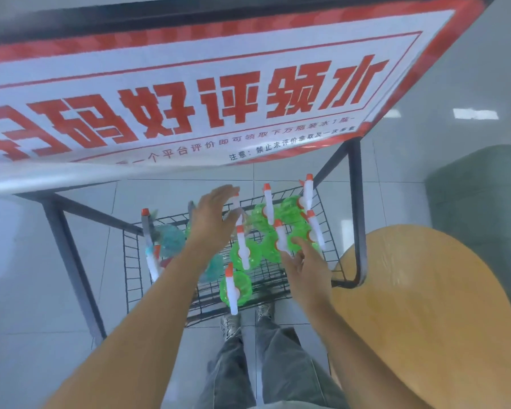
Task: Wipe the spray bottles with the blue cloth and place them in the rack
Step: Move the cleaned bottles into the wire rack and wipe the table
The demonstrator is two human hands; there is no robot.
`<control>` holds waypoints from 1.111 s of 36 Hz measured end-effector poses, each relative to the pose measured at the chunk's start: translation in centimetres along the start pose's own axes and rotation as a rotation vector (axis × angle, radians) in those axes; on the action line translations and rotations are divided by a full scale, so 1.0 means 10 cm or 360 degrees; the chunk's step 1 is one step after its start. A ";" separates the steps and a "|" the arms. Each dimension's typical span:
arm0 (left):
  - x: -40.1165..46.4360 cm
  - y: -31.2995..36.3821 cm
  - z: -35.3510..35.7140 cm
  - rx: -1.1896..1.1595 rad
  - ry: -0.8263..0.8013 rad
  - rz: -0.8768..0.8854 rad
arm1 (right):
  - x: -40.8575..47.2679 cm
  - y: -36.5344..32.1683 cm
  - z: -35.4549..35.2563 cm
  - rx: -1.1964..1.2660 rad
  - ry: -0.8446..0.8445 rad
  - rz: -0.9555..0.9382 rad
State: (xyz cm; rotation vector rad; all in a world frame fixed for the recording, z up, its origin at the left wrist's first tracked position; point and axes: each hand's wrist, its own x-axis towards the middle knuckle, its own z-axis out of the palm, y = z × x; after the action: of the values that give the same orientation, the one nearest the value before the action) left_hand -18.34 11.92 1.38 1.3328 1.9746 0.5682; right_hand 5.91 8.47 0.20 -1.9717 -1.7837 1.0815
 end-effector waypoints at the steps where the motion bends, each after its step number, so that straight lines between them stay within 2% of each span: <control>1: 0.01 0.01 0.01 0.0023 -0.0006 -0.0014 | 0.01 0.01 0.01 0.0008 -0.0010 0.0001; 10: 0.10 0.01 0.09 -0.0066 0.0042 -0.0109 | 0.07 0.04 0.01 -0.0003 -0.0069 0.0019; 22: 0.16 -0.05 0.10 -0.0260 0.0111 -0.0032 | 0.07 0.00 -0.01 -0.0051 -0.0097 -0.0025; 25: 0.17 -0.05 0.08 -0.0220 0.0128 0.0000 | 0.05 -0.01 -0.06 -0.0032 -0.0010 -0.0039; 29: 0.21 0.14 0.06 -0.0275 0.0121 0.0084 | 0.03 -0.03 -0.19 0.0007 0.0319 -0.0093; 33: 0.32 0.33 0.12 -0.0156 0.0002 0.0189 | 0.09 -0.01 -0.28 0.0004 0.0423 0.0014; 40: 0.48 0.44 0.23 0.0276 -0.0064 0.0335 | 0.21 0.09 -0.32 -0.0107 0.0316 0.0150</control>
State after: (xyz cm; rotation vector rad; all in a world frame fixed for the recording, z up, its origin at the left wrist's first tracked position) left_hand -15.09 17.95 1.45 1.6601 1.8985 0.4705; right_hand 8.66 11.11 1.09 -2.1390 -1.6584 0.8282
